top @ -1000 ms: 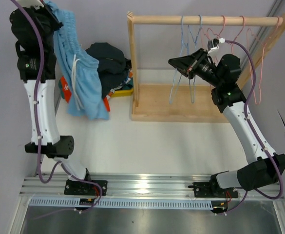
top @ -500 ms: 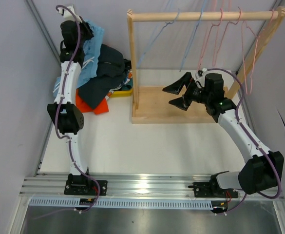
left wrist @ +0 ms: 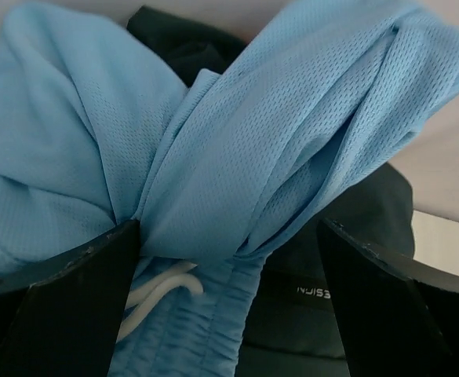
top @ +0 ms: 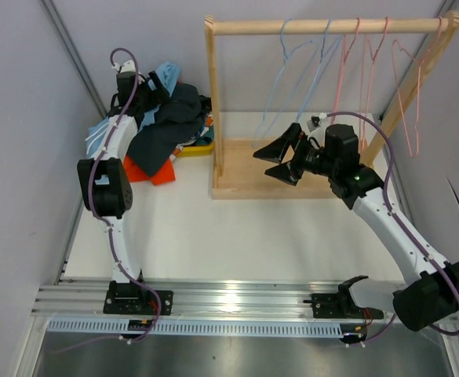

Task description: Remove the shorts from the hanger

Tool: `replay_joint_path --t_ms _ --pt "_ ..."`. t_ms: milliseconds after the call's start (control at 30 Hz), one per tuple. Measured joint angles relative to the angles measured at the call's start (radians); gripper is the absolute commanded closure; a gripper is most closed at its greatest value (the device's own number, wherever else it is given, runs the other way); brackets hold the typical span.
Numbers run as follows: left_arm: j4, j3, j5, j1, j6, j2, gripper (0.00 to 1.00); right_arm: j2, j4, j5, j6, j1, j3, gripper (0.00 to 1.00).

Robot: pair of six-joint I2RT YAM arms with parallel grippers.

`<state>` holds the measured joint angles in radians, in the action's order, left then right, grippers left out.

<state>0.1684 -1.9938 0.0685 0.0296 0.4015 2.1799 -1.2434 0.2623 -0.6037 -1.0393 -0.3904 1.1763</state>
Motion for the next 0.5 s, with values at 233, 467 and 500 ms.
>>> replay_joint_path --t_ms 233,467,500 --pt "0.097 0.177 -0.005 -0.002 -0.019 -0.275 0.01 0.148 0.035 0.054 -0.006 -0.089 -0.070 0.01" --pt "0.177 0.177 -0.013 -0.012 -0.085 -0.689 0.01 0.297 0.139 0.174 0.009 -0.200 -0.105 0.01" --pt "0.185 0.180 -0.013 -0.013 -0.091 -0.731 0.01 0.319 0.157 0.200 0.017 -0.214 -0.105 0.01"
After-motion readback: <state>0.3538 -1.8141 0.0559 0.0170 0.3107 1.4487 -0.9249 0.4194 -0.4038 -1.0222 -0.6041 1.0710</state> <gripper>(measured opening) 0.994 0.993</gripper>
